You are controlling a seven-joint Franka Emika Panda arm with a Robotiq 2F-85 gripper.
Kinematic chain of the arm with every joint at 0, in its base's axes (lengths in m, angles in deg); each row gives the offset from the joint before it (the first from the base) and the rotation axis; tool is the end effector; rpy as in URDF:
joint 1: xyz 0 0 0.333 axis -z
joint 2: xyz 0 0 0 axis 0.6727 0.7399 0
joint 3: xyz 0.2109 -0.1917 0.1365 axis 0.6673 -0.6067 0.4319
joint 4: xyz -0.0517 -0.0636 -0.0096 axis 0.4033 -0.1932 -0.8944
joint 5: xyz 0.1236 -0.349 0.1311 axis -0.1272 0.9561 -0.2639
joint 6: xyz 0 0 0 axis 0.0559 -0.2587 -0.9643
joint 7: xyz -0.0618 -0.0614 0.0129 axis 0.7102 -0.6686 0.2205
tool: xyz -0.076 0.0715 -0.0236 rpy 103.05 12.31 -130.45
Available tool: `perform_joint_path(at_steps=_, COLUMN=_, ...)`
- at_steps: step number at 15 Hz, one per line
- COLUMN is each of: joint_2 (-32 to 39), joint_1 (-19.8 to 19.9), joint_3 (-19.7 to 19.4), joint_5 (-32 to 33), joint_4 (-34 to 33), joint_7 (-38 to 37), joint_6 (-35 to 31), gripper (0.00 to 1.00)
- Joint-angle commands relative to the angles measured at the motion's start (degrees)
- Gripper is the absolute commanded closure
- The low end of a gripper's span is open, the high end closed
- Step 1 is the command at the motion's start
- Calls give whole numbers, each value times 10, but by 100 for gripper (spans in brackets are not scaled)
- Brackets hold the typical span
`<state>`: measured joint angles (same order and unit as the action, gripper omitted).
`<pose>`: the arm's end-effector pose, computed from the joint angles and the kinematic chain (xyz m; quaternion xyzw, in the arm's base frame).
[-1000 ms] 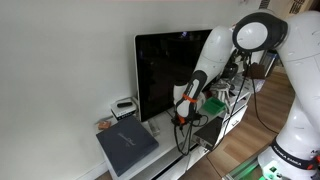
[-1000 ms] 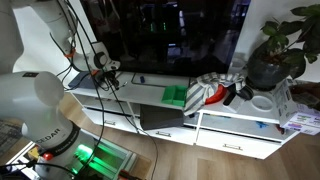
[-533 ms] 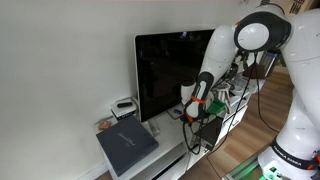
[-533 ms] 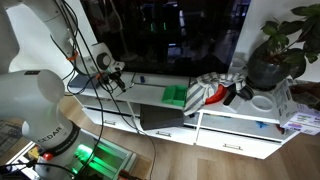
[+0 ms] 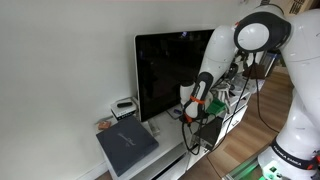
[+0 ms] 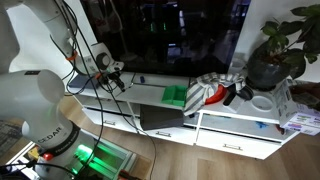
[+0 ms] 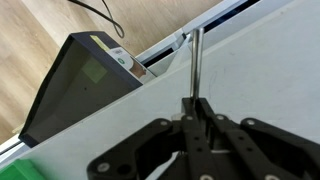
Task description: Move the spoon to the right next to the green lunch box
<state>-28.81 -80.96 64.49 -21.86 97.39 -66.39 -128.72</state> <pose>0.4515 0.1457 0.0749 0.9759 -0.1966 0.0244 0.0911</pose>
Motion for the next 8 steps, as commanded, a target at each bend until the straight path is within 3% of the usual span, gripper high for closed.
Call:
perform_joint_path(at_steps=1, joint_2=0, joint_1=18, joint_3=5, joint_5=1, joint_4=0, joint_7=1, joint_6=-1, gripper=98)
perform_joint_path(at_steps=8, joint_2=-20, joint_1=149, joint_3=6, joint_5=-7, joint_4=45, joint_7=75, joint_6=-69, gripper=98)
